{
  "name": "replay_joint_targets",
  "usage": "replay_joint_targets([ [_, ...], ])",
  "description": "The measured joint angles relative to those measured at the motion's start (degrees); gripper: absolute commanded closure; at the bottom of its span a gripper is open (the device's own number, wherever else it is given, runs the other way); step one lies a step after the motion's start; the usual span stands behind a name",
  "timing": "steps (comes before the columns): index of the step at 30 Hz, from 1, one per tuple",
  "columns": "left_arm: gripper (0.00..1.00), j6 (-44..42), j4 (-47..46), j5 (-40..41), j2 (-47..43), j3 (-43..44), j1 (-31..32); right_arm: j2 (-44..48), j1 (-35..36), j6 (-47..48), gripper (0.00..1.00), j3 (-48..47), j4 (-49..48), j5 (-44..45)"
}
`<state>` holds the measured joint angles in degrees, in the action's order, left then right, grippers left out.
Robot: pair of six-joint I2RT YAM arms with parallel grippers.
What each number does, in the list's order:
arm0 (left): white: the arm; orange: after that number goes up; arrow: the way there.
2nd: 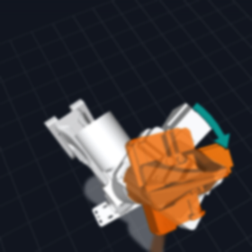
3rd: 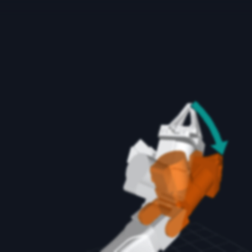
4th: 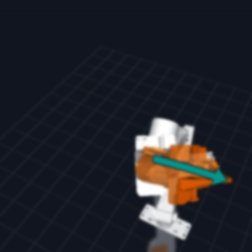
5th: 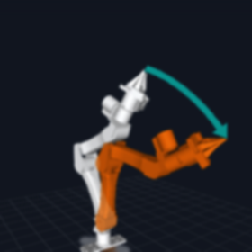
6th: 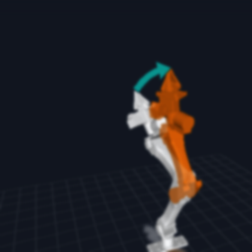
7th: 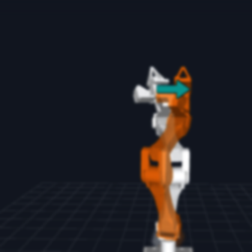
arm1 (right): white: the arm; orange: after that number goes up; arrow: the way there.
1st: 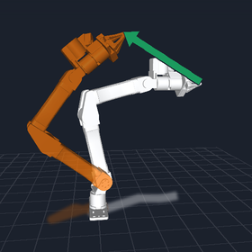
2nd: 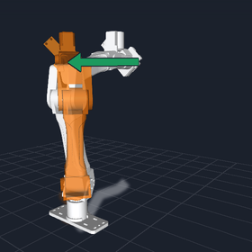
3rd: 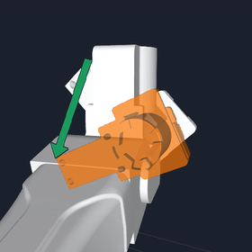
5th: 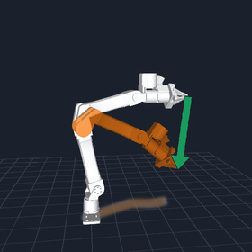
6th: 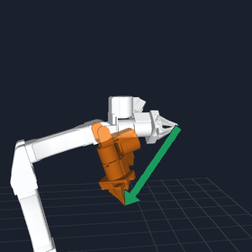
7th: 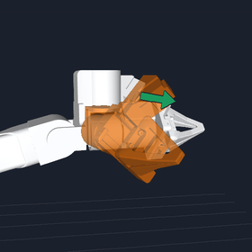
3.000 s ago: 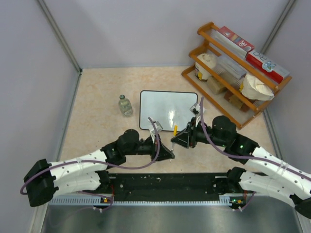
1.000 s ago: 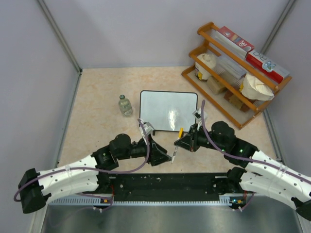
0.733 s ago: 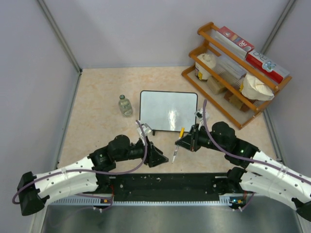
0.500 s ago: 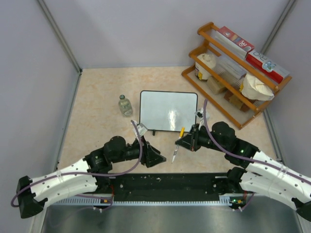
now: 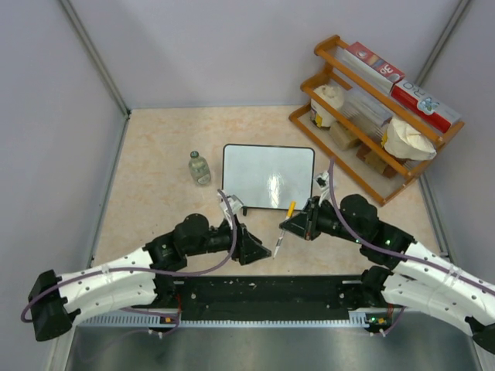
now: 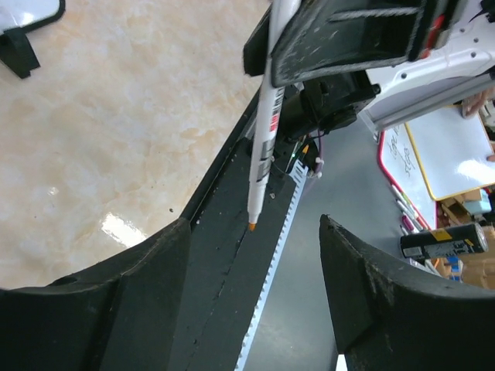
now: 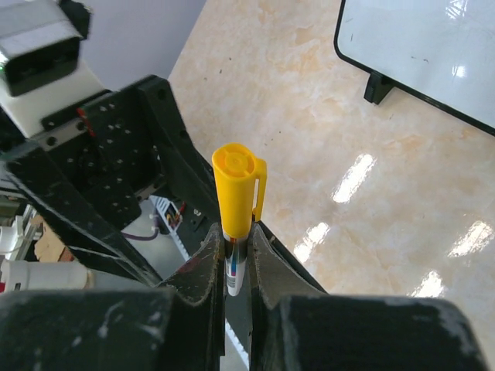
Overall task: Write a sentence on the whiteboard
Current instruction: Pass from the right arm to the left
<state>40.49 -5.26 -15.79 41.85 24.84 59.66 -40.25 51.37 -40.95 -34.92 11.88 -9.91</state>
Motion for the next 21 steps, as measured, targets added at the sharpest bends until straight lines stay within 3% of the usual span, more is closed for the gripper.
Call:
replay_joint_targets([
  [9, 0.33, 0.5, -9.6, -6.3, 14.6, 1.1, 0.0, 4.6, 0.0, -1.7, 1.00, 0.0, -0.3, 1.6],
  [16, 0.35, 1.4, -16.0, -9.0, 16.4, 1.4, 0.0, 5.6, 0.0, -2.8, 1.00, 0.9, -0.5, 1.9],
  [18, 0.39, 1.4, -16.7, -9.0, 16.2, 1.4, 0.0, 5.7, 0.0, -3.1, 1.00, 1.2, -0.6, 1.9],
  [21, 0.60, 1.2, -16.6, -8.9, 16.0, 2.1, 0.0, 6.0, 0.0, -3.3, 1.00, 1.2, -0.5, 1.9],
])
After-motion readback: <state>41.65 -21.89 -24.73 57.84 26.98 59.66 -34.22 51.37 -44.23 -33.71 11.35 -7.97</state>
